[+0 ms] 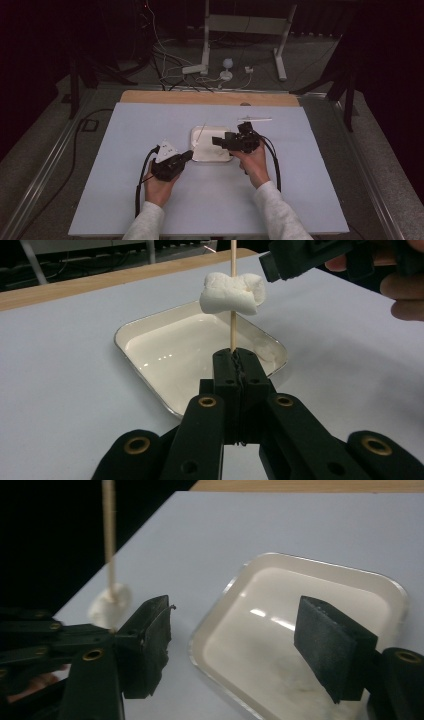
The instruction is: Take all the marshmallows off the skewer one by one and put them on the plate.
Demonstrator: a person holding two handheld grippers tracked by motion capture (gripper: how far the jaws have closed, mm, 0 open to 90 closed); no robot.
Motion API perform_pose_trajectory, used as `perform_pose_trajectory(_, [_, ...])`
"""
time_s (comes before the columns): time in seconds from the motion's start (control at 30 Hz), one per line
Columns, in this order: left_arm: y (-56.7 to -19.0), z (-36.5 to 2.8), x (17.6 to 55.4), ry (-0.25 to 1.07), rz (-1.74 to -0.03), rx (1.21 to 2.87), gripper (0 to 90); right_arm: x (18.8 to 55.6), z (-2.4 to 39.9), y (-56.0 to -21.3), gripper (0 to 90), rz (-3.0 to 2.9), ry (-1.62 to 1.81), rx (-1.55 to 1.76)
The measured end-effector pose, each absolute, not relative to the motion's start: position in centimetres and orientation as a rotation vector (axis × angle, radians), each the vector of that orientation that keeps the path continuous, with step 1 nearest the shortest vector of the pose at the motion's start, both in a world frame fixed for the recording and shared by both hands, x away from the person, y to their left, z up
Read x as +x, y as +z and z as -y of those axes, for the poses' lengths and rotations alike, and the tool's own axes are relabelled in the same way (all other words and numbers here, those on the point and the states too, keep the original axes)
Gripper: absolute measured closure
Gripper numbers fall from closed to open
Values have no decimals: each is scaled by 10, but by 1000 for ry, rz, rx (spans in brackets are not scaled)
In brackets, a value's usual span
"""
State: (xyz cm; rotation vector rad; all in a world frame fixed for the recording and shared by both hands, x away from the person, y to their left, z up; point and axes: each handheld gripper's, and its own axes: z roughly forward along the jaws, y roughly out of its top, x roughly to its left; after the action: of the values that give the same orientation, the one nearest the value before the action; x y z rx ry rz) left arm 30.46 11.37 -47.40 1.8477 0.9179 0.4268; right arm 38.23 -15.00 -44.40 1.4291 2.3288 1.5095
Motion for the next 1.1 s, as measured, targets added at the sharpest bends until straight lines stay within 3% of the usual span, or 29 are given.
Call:
perform_pose_trajectory(0.7, [-473,-108,303,427,-895,1839,900,363,103,-436,300,-2447,1593,1304])
perform_pose_trajectory(0.77, [-472,-108,303,427,-890,1839,900,363,99,-436,360,-2458,1593,1297])
perform_pose_trajectory(1.0, [-472,-107,302,426,-888,1839,900,366,94,-442,697,-2497,1590,1334])
perform_pose_trajectory(1.1, [-472,-107,302,427,-881,1848,900,365,95,-442,756,-2506,1585,1341])
